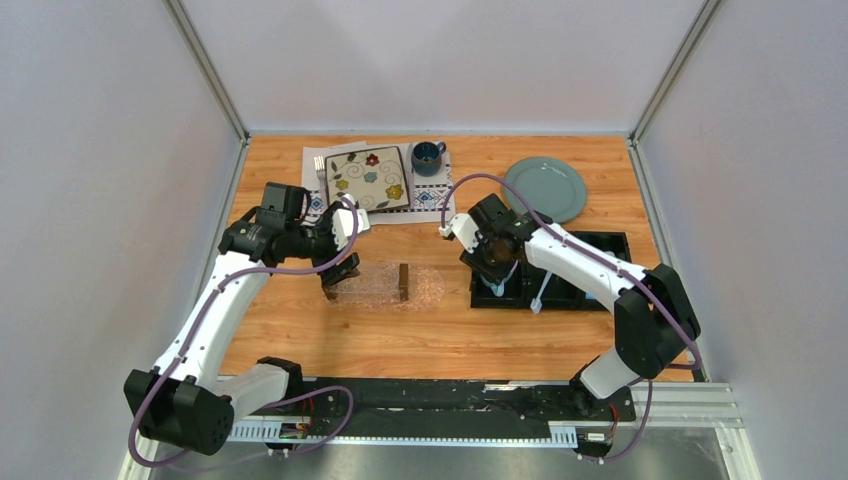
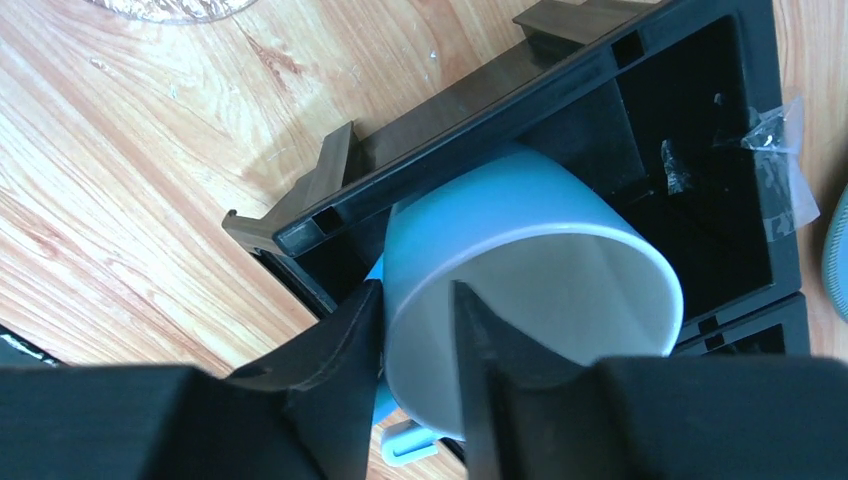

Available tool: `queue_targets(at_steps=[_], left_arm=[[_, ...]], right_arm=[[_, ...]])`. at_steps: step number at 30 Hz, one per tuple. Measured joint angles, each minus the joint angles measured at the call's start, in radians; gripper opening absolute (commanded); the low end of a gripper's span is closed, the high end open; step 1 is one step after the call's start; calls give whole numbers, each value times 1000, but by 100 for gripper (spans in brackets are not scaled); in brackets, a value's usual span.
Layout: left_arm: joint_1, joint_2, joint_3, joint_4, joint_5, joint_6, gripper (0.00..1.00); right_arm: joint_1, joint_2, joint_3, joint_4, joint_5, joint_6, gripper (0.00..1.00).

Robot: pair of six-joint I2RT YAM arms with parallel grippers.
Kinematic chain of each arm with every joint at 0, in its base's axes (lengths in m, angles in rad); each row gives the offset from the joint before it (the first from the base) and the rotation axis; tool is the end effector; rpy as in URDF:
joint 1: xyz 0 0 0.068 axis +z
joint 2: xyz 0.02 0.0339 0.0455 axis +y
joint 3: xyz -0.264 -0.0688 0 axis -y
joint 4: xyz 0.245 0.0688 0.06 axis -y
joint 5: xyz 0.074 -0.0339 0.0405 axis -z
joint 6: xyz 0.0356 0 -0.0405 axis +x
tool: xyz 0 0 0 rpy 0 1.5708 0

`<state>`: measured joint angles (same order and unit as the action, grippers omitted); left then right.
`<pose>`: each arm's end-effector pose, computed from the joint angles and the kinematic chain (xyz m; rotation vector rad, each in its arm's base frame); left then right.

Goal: Prepare toiletry sets of a toothbrush and toothpaste on the tray

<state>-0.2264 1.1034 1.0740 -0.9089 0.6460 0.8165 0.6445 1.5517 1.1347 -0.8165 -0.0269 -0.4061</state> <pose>0.1981 -0.0676 0.3193 1.3715 1.8789 -0.5205 0.2389 0.1807 0.2297 -1.4139 2.4265 0.0944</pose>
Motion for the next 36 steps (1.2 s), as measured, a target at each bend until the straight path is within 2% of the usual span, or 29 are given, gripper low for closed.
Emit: queue_targets(at_steps=[12,23,36], left_arm=[[0,11,0,-8,0,8,87],[0,27,0,-7,0,2,86],[44,28,17,84,0,-164,85]], right_arm=[[0,6,30,-32,12,-52,16],[1,6,145,-145,48,-87,8],[117,2,368,-317,45,-159,5]])
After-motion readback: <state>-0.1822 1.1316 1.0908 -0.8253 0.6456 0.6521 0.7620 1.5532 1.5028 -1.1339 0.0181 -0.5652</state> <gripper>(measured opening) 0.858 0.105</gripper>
